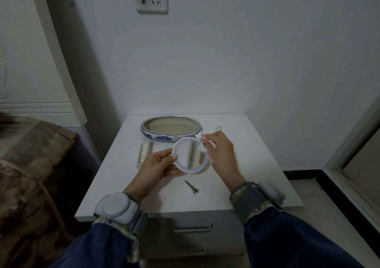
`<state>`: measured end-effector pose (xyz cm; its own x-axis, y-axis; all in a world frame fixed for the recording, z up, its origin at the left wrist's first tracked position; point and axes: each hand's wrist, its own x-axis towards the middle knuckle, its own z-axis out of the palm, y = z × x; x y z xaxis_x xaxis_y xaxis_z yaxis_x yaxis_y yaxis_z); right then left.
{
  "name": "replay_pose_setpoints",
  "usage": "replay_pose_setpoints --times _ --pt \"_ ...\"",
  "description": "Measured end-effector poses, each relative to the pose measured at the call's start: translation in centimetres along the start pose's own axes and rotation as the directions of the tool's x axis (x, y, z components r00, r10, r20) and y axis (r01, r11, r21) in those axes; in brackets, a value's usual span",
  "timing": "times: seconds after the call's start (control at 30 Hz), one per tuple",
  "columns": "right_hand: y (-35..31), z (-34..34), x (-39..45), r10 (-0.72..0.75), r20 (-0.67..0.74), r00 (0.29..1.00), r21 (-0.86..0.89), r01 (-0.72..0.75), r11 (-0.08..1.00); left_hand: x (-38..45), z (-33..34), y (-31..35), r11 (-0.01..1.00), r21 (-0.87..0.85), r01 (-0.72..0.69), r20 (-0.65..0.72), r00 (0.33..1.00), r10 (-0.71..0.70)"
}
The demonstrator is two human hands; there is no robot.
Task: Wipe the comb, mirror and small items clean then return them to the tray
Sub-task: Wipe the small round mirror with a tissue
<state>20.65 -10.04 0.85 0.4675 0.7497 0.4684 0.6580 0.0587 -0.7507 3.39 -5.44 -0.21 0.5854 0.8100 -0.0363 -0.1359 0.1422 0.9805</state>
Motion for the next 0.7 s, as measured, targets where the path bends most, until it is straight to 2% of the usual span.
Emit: replay_pose_setpoints --times 0.07,0.13,0.17,0.23,0.3,0.37,0.4,0.47,0.57,0.7 --pt "-0.9 -0.1 -0.4 -0.068 0.122 0.990 0.097 0.057 0.994 0.0 -0.1 0.0 1.000 0.014 -0.002 -0.007 1.000 0.002" --pt "-1.8 0.2 -0.9 -0.151 0.319 0.936 0.121 0.118 0.986 -0.1 0.1 0.0 0.999 0.041 0.000 0.010 1.000 0.000" --pt "-1.9 0.5 -1.1 -0.176 0.363 0.915 0.106 0.147 0.983 -0.1 0.2 0.0 0.999 0.050 0.003 0.020 1.000 -0.004" --pt "-1.7 0.6 -0.8 -0.140 0.332 0.933 0.056 0.128 0.990 -0.2 0.3 0.0 0.999 0.031 0.009 0.020 1.000 -0.009" --pt "-1.2 0.2 -0.4 -0.073 0.193 0.979 0.026 0.069 0.997 -0.2 0.2 0.1 1.000 -0.002 -0.004 0.005 1.000 0.004" --pt "-0.5 -0.4 -0.1 0.037 0.053 0.998 0.065 -0.040 0.997 0.0 0.1 0.1 0.999 -0.027 -0.034 -0.036 0.999 0.033" --pt "-0.3 -0.6 0.0 0.119 0.027 0.992 0.101 -0.122 0.987 0.1 0.0 0.1 0.998 -0.044 -0.050 -0.067 0.997 0.047" --pt "0.0 -0.5 0.2 0.236 0.068 0.969 0.177 -0.245 0.953 0.3 0.0 0.2 0.993 -0.086 -0.075 -0.122 0.991 0.064" --pt "0.0 -0.1 0.4 0.269 0.176 0.947 0.287 -0.311 0.906 0.2 0.1 0.4 0.989 -0.104 -0.101 -0.164 0.983 0.083" --pt "-0.1 0.0 0.2 0.328 0.223 0.918 0.398 -0.393 0.829 0.0 0.2 0.4 0.993 -0.054 -0.106 -0.184 0.978 0.094"
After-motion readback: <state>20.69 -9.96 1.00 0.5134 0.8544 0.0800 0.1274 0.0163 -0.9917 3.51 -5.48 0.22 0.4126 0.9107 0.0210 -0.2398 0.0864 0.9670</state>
